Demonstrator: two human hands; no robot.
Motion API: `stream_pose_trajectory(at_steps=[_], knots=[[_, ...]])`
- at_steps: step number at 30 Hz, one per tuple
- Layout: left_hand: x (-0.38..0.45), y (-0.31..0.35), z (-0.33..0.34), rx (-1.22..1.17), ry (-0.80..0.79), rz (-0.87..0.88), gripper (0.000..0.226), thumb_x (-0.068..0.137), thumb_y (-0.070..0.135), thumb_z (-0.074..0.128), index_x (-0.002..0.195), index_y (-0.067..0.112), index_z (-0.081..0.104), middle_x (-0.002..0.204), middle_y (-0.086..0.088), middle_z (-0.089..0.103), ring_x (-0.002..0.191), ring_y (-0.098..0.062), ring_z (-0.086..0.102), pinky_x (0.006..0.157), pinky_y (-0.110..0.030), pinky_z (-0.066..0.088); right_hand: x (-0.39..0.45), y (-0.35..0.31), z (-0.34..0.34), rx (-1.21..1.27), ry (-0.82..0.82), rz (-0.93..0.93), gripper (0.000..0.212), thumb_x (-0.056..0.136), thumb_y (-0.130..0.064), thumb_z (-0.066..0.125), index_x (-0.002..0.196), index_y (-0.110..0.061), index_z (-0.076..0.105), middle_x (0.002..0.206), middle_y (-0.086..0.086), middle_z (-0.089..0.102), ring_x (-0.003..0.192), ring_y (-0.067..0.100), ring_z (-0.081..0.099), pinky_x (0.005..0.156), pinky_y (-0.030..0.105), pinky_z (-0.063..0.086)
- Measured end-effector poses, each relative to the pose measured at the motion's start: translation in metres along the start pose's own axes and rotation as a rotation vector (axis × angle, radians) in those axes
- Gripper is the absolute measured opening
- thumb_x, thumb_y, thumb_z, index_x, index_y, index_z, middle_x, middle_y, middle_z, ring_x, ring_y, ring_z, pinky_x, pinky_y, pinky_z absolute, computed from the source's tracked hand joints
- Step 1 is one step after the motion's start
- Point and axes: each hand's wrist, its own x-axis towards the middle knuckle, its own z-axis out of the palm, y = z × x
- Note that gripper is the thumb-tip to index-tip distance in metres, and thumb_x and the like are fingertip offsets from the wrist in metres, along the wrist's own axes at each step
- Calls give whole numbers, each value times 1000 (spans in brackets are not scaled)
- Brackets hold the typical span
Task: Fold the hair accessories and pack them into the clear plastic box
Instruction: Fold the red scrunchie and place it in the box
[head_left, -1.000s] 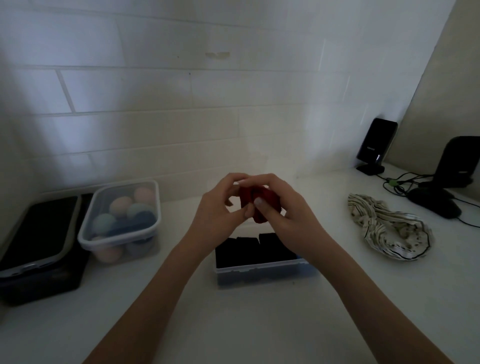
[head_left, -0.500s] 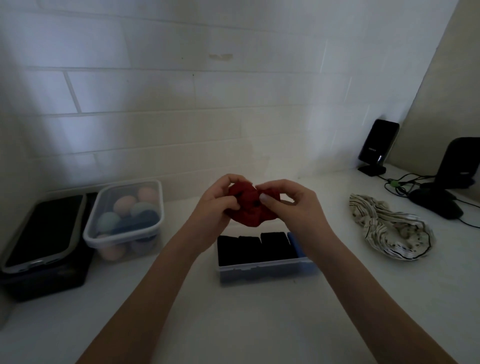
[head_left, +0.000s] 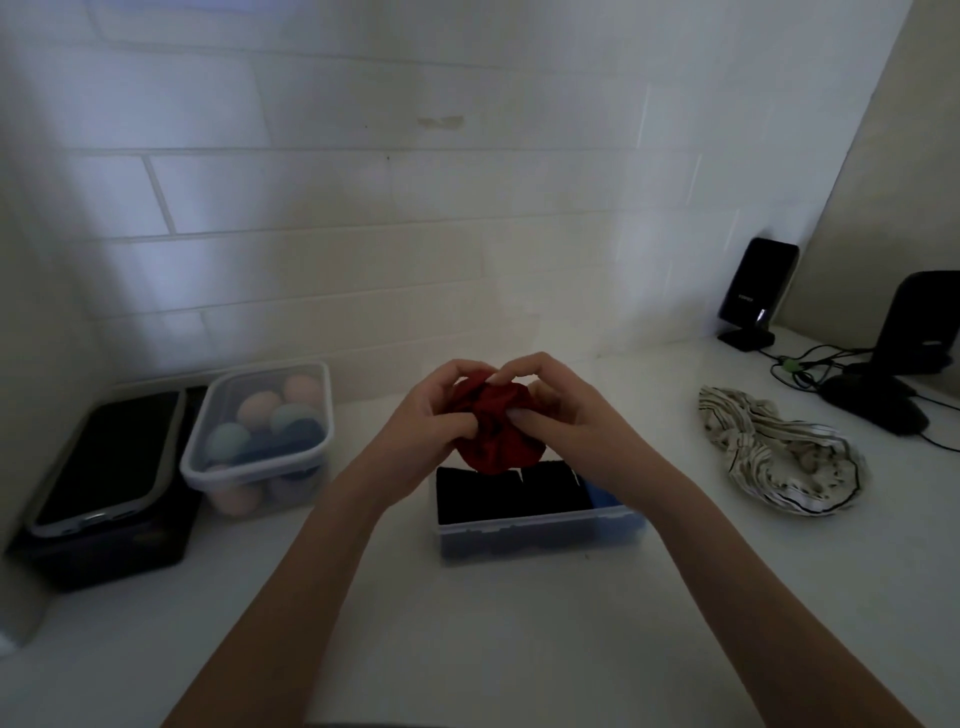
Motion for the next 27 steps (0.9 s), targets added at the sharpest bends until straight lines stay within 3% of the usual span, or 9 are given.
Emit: stream_pose_trajectory(at_steps=[2, 4, 6, 8, 11, 13, 18, 23, 27], knots=[[-6, 2, -3, 46, -10, 4, 54, 61, -9, 44, 103, 22, 59, 93, -2, 68, 79, -14, 62, 66, -23, 52, 0, -1, 1, 73, -7, 13, 28, 94, 0, 47, 104, -24, 58, 95, 31, 62, 88, 43, 60, 77, 44, 55], [-13, 5, -7, 130, -26, 39, 56, 66, -10, 48, 111, 22, 57, 106, -7, 64, 84, -18, 65, 69, -25, 54, 0, 0, 2, 83, -7, 20, 30, 94, 2, 44, 103, -22, 60, 102, 28, 63, 93, 46, 59, 76, 47, 55], [-21, 8, -11, 193, -16, 58, 52, 70, -11, 54, 109, 25, 57, 112, -6, 59, 82, -18, 67, 68, -25, 54, 1, 2, 4, 5, -18, 7, 33, 92, 4, 45, 101, -21, 65, 100, 11, 69, 96, 35, 63, 80, 45, 54], [-30, 10, -13, 264, 0, 36, 49, 75, -15, 58, 103, 25, 58, 107, -6, 61, 79, -17, 68, 70, -26, 56, 1, 4, 5, -85, -41, 18, 33, 90, 3, 49, 102, -20, 70, 98, -3, 70, 94, 11, 66, 85, 30, 55], [-38, 14, -13, 422, 24, -34, 47, 73, -15, 61, 100, 24, 60, 110, -11, 61, 86, -20, 70, 77, -36, 59, 0, 5, 4, -303, -124, 48, 25, 88, -9, 60, 108, -20, 70, 93, -10, 68, 80, -11, 61, 80, 10, 50], [-40, 18, -13, 565, 30, -57, 50, 70, -10, 66, 98, 30, 61, 120, -4, 53, 95, -21, 68, 80, -36, 59, 0, 4, 3, -435, -183, 59, 28, 86, -16, 64, 113, -21, 68, 93, -11, 66, 74, -12, 59, 73, 4, 47], [-38, 24, -3, 910, -43, -85, 48, 65, -2, 72, 97, 32, 61, 111, 0, 49, 101, -19, 56, 89, -32, 53, -1, 4, 3, -606, -301, 118, 33, 83, -20, 67, 116, -25, 67, 104, -2, 70, 85, 9, 59, 79, 19, 47], [-30, 34, 13, 1426, -143, -119, 34, 72, 16, 67, 106, 23, 69, 101, 0, 68, 95, -21, 60, 82, -31, 45, -2, 11, 11, -730, -416, 156, 25, 80, -22, 68, 105, -17, 71, 84, 4, 64, 73, 17, 54, 63, 24, 38], [-23, 35, 19, 1673, -222, -279, 32, 81, 36, 62, 112, 31, 60, 109, 4, 64, 102, -20, 54, 83, -35, 26, 2, 9, 14, -825, -450, 180, 14, 83, -31, 63, 91, -23, 70, 91, 11, 59, 85, 27, 56, 80, 39, 50]])
